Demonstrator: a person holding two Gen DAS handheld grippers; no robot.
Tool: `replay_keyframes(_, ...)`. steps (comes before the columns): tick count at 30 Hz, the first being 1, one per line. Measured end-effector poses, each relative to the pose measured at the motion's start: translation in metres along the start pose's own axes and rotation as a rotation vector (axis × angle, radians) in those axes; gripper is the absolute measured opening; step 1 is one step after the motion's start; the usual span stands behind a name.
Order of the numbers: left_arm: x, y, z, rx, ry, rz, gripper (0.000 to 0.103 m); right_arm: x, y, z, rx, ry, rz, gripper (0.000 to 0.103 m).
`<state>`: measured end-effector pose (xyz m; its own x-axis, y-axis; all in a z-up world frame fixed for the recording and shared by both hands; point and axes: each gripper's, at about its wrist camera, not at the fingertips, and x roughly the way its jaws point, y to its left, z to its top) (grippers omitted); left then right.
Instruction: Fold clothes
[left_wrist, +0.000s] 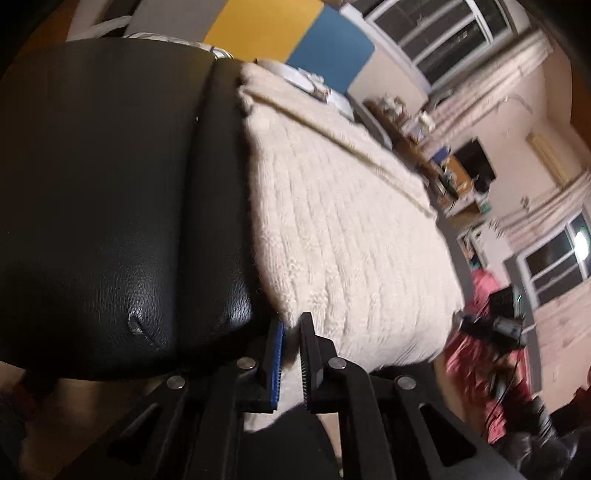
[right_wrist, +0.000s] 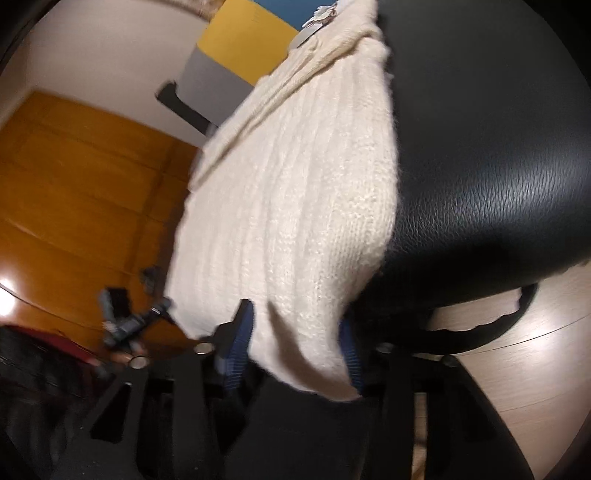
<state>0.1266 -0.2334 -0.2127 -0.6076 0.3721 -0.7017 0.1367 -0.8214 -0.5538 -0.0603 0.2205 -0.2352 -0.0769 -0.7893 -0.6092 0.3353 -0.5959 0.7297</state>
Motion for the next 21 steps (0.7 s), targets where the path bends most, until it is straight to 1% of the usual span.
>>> replay_keyframes(1,-0.001,-0.001,0.000,-0.002,-0.009,-0.015,0.005,0.000,0.000,0.000,0.001,-0.003,-0.010,0.024)
replay_keyframes(2,0.000,-0.002,0.000,-0.003,-0.009,-0.029,0.005,0.000,-0.002,0.000,0.006,-0.007,-0.012,0.023)
replay_keyframes(7,0.007,-0.002,0.002,-0.009,0.022,-0.021,0.008,0.001,-0.009,-0.001,0.031,-0.025,-0.017,0.023)
replay_keyframes(12,0.009,0.002,0.004,-0.048,0.024,-0.037,0.008,0.002,-0.017,-0.002,0.078,-0.021,0.031,0.025)
replay_keyframes(15,0.009,0.003,0.005,-0.059,0.029,-0.040,0.009,0.002,-0.017,-0.003,0.078,-0.025,0.076,0.039)
replay_keyframes(17,0.009,0.003,0.006,-0.065,0.034,-0.043,0.009,0.003,-0.014,-0.003,0.088,-0.039,0.112,0.058)
replay_keyframes(18,0.008,0.003,0.005,-0.067,0.034,-0.043,0.009,0.003,-0.012,-0.003,0.078,-0.036,0.123,0.063)
replay_keyframes(19,0.008,0.004,0.004,-0.068,0.034,-0.043,0.009,0.003,-0.009,-0.002,0.069,-0.032,0.134,0.073)
replay_keyframes(20,0.008,0.004,0.004,-0.067,0.034,-0.042,0.009,0.003,-0.006,-0.001,0.059,-0.024,0.150,0.087)
replay_keyframes(21,0.008,0.004,0.004,-0.068,0.034,-0.041,0.009,0.004,-0.002,0.002,0.048,-0.010,0.159,0.092)
